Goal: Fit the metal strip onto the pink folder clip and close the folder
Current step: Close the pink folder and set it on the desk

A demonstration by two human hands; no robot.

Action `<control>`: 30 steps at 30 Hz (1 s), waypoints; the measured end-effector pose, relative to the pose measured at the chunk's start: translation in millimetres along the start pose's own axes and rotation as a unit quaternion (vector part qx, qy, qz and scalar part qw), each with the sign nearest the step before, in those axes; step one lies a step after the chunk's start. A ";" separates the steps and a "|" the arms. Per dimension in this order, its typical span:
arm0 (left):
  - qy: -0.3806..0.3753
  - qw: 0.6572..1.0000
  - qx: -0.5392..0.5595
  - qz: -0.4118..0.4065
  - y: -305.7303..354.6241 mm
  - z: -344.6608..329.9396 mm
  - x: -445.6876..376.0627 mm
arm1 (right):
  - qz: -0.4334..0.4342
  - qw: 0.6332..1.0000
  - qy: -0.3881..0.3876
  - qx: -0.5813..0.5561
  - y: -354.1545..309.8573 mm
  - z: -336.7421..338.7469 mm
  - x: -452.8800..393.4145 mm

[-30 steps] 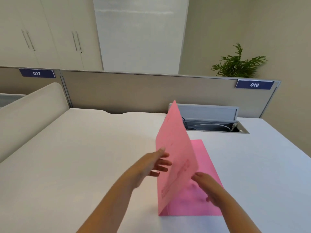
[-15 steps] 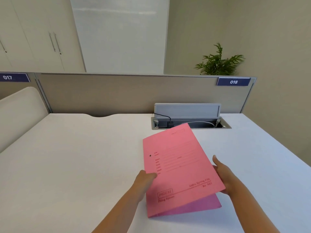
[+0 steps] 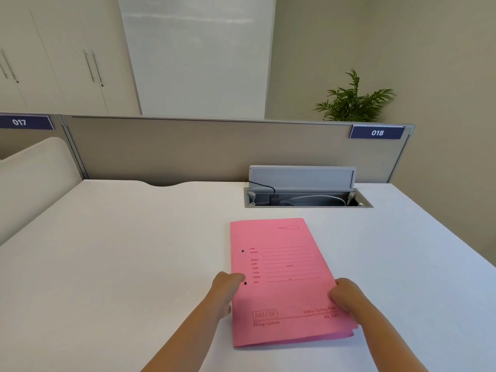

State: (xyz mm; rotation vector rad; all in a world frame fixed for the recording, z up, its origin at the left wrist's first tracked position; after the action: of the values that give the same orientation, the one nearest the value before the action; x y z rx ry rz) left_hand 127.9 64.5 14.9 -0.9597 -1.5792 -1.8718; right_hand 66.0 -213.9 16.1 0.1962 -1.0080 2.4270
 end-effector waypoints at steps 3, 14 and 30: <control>-0.001 1.000 0.008 -0.001 -0.1 3.3 -3.4 | -0.015 0.999 0.005 -0.029 6.1 -3.1 -0.6; 0.003 0.999 0.040 -0.012 -0.7 16.1 -11.2 | -0.028 0.996 -0.001 -0.083 16.3 -7.9 -5.1; 0.071 0.993 0.042 -0.079 71.3 75.6 -26.6 | -0.003 0.995 0.000 -0.097 -82.5 -38.6 -66.5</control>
State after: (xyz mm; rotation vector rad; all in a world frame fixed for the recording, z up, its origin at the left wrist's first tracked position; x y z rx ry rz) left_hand 213.0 122.8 44.2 -0.6675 -1.6754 -1.9157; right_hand 167.0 -163.6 19.2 0.1320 -1.2330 2.3065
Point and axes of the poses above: each hand's wrist, its own x-axis away from the middle knuckle, its own z-axis out of the back of the hand, y = z × x, the point moved 7 cm from there along -x, towards the middle knuckle, and after that the axes turned 13 degrees about z, right-handed, at the moved point
